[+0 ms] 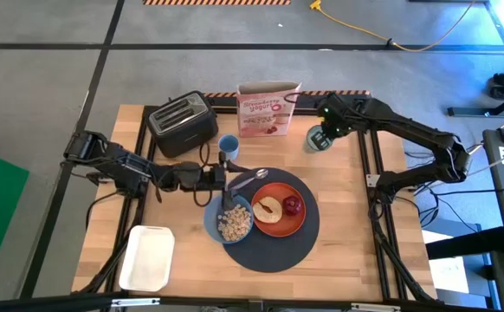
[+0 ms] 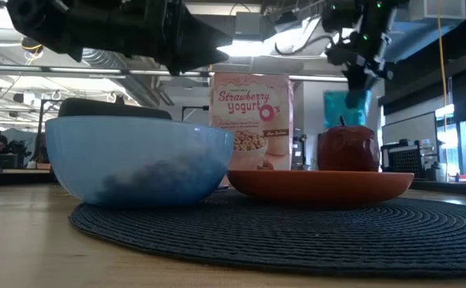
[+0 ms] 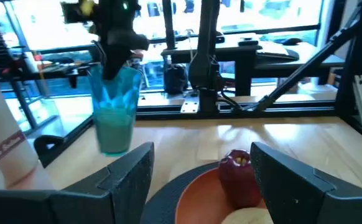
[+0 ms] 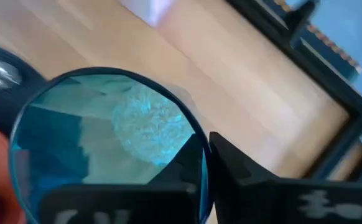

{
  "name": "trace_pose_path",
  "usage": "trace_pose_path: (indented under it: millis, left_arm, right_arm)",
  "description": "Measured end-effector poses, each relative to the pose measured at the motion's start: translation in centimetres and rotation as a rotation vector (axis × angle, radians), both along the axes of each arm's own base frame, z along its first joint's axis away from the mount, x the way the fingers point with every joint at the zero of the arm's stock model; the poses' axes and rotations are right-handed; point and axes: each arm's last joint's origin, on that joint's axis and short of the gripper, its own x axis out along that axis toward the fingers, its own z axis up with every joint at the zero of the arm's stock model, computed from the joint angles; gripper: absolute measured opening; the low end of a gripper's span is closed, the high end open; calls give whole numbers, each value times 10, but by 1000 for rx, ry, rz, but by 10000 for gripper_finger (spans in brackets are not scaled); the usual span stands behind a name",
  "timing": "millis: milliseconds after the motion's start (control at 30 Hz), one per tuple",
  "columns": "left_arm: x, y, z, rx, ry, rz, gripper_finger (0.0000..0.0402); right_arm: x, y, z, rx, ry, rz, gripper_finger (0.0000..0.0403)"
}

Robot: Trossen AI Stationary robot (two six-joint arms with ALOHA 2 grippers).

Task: Arrange a breakfast setting
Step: Put the blue glass on the table mat

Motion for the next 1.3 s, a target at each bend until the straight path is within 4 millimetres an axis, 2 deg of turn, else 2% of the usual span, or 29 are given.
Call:
trace_pose_path:
  millis: [133, 433, 633, 933, 1300]
  left_arm:
    - [1, 9, 0, -3, 1, -39, 262]
    - [1, 13, -2, 13, 21, -40, 262]
    - [1, 13, -3, 13, 29, -40, 263]
    - [1, 13, -6, 14, 67, -37, 263]
    - [1, 13, -7, 14, 76, -36, 263]
  right_arm:
    - [13, 8, 8, 46, -90, 47, 8]
    - [66, 33, -6, 82, -36, 169, 5]
    - [91, 35, -13, 130, -26, 215, 4]
    - [104, 33, -33, 213, 17, 232, 4]
    - [112, 57, -37, 275, 18, 304, 4]
